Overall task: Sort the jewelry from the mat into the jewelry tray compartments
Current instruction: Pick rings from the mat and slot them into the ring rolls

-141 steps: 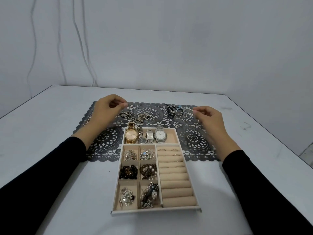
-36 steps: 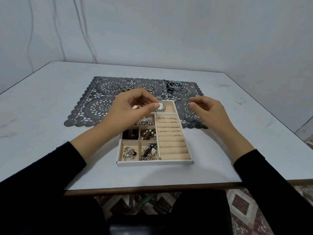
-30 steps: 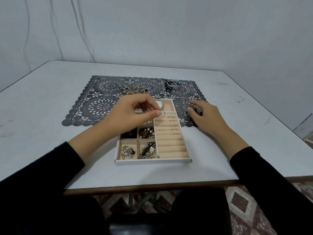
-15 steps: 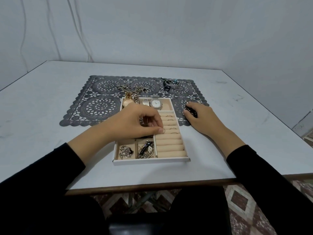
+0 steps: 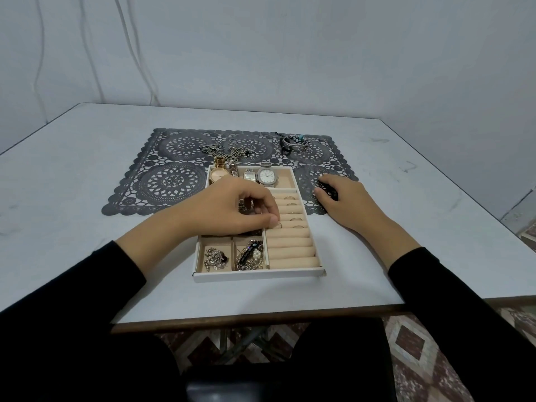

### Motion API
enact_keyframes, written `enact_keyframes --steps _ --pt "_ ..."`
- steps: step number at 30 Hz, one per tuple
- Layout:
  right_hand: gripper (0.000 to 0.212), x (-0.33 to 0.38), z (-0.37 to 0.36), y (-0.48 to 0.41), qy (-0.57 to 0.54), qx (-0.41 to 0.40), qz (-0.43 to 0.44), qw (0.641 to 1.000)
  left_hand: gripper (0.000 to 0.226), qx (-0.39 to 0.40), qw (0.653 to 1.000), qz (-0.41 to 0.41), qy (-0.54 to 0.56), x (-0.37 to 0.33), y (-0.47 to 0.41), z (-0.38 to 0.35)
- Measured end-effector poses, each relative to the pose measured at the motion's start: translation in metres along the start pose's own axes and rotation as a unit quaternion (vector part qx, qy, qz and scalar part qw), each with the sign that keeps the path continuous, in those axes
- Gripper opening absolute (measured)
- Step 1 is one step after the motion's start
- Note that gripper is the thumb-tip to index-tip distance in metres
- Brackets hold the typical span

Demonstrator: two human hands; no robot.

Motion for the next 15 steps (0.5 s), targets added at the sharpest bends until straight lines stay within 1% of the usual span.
enact_keyframes --steps 3,8,15 --pt "0.032 0.0002 0.0004 0.0000 -0.001 -0.004 0.001 1.000 0.007 0.004 1.000 0.008 0.004 0.0001 -0.0004 0.0001" --pt "0.030 -0.0008 -0.0005 -0.0002 -0.004 -0.001 0.003 1.000 0.009 0.023 0.999 0.045 0.020 0.0016 -0.0027 0.0011" --pt "0.032 -0.0012 0.0003 -0.0001 0.003 0.005 0.002 1.000 0.008 0.024 0.997 0.061 0.027 0.0013 -0.0043 0.0010"
Point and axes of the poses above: each hand's wrist, its own y-axis away from the middle knuckle, its own z-axis out of the back of the hand, x = y × z, the point moved 3 cm from there along -y, towards the middle knuckle, and after that the axes turned 5 degrees about z, right-handed, at the moved point
